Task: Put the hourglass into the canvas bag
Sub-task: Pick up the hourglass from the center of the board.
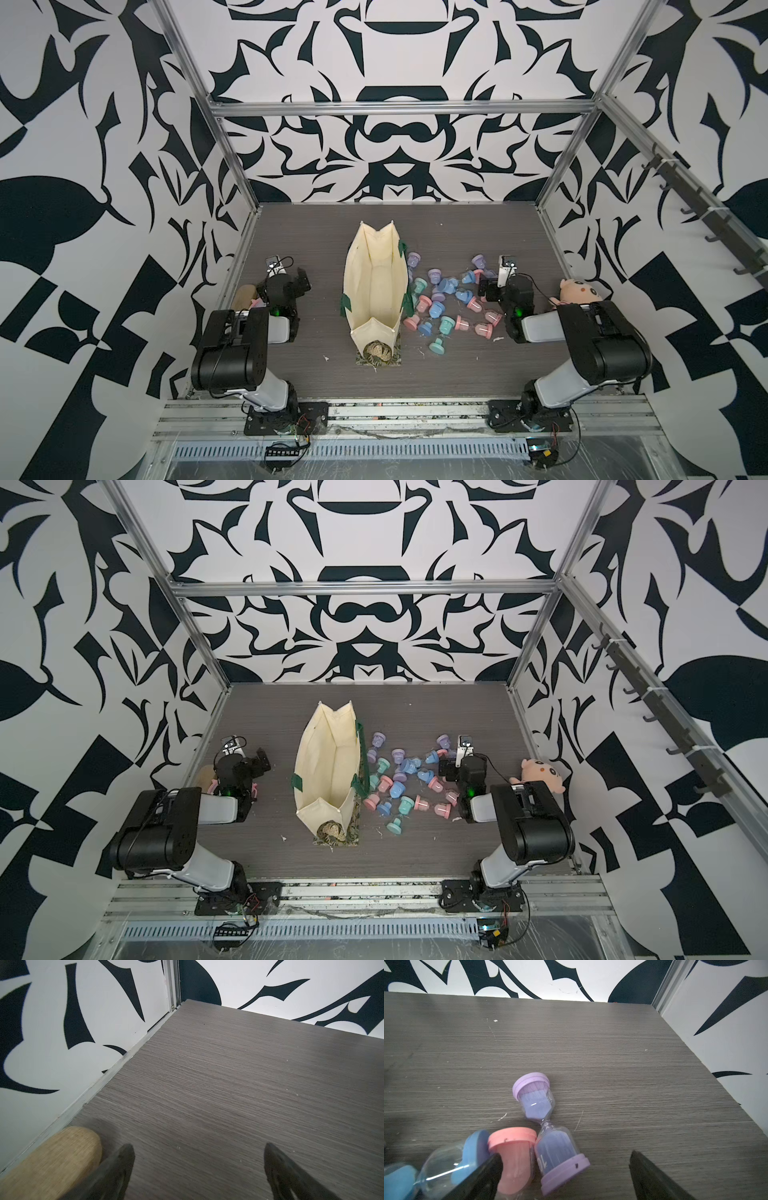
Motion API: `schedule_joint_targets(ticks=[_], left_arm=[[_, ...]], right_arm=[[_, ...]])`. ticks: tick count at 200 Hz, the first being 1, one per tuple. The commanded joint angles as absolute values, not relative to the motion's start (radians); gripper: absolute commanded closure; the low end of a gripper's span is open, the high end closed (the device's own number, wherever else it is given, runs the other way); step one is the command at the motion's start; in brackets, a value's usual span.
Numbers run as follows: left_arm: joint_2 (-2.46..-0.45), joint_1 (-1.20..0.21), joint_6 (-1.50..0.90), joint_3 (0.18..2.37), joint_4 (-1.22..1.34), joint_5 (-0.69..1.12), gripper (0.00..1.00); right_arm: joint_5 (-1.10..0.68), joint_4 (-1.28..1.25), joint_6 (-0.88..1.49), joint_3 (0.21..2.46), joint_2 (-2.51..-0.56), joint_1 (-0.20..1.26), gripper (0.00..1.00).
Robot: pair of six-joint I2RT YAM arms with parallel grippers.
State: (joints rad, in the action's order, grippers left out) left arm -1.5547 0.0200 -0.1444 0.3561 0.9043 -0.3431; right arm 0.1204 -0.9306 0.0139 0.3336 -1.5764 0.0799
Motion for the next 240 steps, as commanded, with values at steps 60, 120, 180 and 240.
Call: schedule_joint_targets(ticks=[60, 120, 180, 240], left_arm=[[-1.543, 0.013, -0.132, 0.370, 0.904, -0.358, 0.00], [-1.543, 0.014, -0.134, 0.371, 0.900, -0.357, 0.00], [-1.540, 0.014, -0.134, 0.371, 0.900, -0.357, 0.00], [-1.364, 0.016, -0.395, 0.952, -0.024, -0.607, 0.01]], right_arm=[[0.155, -0.962, 0.017, 0.342, -1.562, 0.081, 0.01], [0.155, -0.963, 0.016, 0.342, -1.562, 0.081, 0.01], [0.157, -0.966, 0.018, 0.339, -1.561, 0.080, 0.01], [0.449, 0.182, 0.518, 0.833, -1.030, 0.135, 0.00]])
